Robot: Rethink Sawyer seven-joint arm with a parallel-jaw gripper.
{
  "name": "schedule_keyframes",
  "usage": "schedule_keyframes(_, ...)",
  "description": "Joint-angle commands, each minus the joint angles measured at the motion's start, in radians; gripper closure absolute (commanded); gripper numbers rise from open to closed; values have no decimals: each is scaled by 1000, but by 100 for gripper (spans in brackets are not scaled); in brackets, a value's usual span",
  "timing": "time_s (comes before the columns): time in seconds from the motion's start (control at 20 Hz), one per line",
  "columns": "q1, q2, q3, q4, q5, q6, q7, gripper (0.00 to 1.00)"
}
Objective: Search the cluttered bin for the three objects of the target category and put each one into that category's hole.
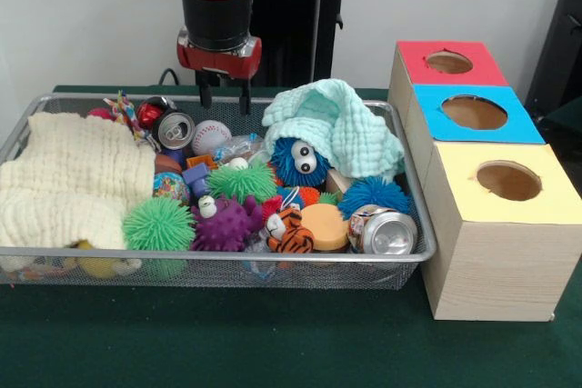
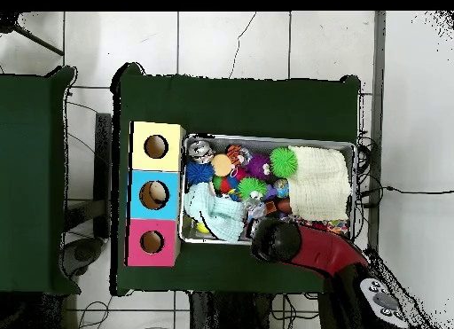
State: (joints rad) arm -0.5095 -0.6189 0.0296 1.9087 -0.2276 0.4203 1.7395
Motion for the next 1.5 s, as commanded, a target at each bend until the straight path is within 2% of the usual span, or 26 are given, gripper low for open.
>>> schedule_keyframes(0.05, 20, 28, 106, -145, -24, 125, -41, 0)
schedule_keyframes(0.55, 39, 18, 88, -124, -28, 139, -9, 0)
schedule_keyframes(0.8, 43, -3, 80, -85, -27, 140, -4, 0)
schedule_keyframes(0.9, 39, -13, 78, -49, -31, 110, 4, 0)
schedule_keyframes(1.15, 33, 21, 83, -92, -32, 110, -4, 0)
schedule_keyframes(1.5, 21, 25, 89, -80, -37, 102, -14, 0)
